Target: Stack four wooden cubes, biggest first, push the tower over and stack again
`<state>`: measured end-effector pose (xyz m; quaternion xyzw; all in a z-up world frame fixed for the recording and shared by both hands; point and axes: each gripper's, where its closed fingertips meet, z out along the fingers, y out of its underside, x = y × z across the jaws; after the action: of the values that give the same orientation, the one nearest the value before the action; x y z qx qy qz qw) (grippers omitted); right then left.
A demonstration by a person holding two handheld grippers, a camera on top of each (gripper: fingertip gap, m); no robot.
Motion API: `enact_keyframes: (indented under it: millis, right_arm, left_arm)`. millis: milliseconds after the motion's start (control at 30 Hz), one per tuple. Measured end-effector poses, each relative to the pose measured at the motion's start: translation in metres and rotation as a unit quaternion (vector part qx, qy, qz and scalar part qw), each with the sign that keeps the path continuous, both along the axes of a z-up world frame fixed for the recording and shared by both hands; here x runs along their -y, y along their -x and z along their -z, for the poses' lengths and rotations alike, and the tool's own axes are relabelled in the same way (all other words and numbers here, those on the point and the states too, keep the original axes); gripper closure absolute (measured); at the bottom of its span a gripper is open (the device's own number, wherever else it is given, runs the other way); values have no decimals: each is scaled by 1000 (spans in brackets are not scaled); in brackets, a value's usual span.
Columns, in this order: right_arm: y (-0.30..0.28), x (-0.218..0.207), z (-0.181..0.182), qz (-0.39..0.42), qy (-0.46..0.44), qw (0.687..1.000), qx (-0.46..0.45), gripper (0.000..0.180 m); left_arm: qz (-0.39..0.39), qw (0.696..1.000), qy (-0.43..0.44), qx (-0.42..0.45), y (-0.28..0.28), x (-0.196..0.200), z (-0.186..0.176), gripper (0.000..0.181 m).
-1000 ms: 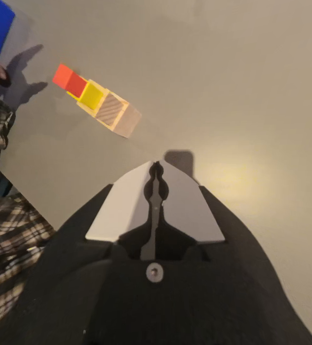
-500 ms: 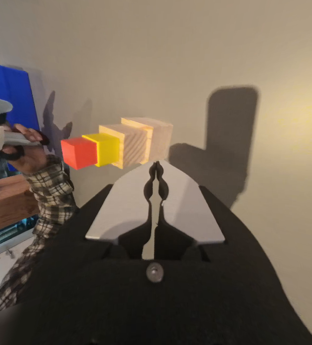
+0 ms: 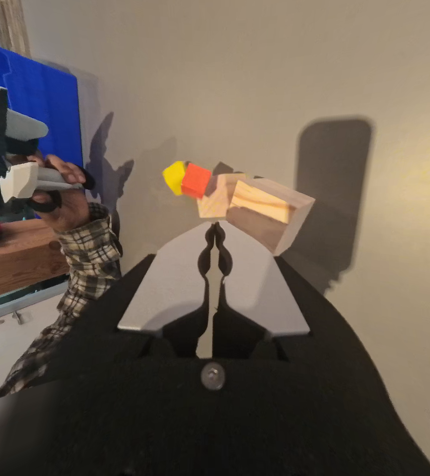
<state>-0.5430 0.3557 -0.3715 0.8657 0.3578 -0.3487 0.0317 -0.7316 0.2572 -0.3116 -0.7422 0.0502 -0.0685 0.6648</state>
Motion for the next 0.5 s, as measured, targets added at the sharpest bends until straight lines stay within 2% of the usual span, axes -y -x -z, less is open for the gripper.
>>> enact_keyframes:
  millis: [33, 200, 367, 500]
  right_arm:
    - [-3, -1, -1, 0, -2, 1000, -1, 180]
    - [-18, -9, -12, 9, -15, 1000, -25, 180]
    - [-37, -23, -24, 0, -63, 996, -64, 180]
    - [-46, -30, -38, -39, -90, 983, -153, 180]
  left_arm:
    - [2, 1000, -1, 0, -1, 0, 0, 104]
    - [14, 1000, 4, -5, -6, -1, 2, 104]
    - [31, 999, 13, -13, -15, -3, 6, 104]
    - [34, 999, 14, -32, -20, -4, 7, 104]
